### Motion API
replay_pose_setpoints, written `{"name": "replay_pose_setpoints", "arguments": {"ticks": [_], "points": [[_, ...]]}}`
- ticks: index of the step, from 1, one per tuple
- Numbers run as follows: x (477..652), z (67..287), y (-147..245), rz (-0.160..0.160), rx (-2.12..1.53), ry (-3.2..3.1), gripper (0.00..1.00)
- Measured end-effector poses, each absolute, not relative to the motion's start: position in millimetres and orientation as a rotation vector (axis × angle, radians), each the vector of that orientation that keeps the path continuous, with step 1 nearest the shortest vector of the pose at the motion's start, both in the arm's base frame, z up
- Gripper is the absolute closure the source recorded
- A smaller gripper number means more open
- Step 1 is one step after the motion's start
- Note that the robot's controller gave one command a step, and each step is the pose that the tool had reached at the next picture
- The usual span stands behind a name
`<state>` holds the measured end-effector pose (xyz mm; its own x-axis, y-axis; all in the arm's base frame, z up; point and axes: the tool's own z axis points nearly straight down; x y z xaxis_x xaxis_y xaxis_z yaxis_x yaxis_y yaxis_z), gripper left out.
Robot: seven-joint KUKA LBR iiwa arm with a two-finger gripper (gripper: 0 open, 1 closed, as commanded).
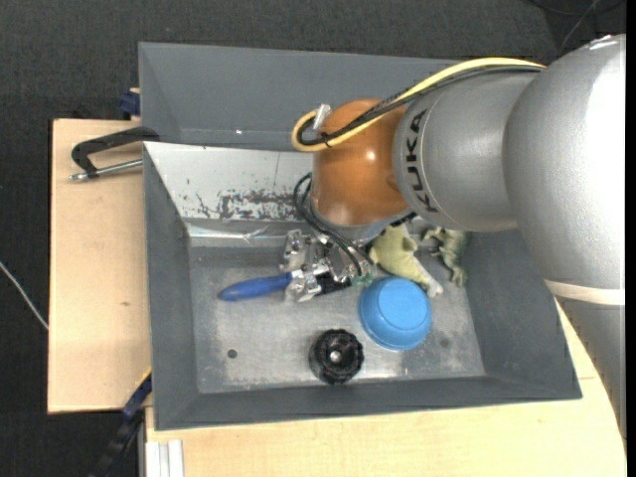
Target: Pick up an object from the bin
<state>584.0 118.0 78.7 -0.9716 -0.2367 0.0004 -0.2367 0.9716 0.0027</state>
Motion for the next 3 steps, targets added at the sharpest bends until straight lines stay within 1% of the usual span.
{"name": "replay_pose_setpoints", "arguments": {"ticks": [1, 2, 3], "points": [[584.9, 85, 119, -0.004, 0.374, -3.124, 1.00], [586.5, 120, 120, -0.004, 0.372, -3.128, 1.00], [587.5, 128, 121, -0.004, 0.370, -3.126, 1.00]]}}
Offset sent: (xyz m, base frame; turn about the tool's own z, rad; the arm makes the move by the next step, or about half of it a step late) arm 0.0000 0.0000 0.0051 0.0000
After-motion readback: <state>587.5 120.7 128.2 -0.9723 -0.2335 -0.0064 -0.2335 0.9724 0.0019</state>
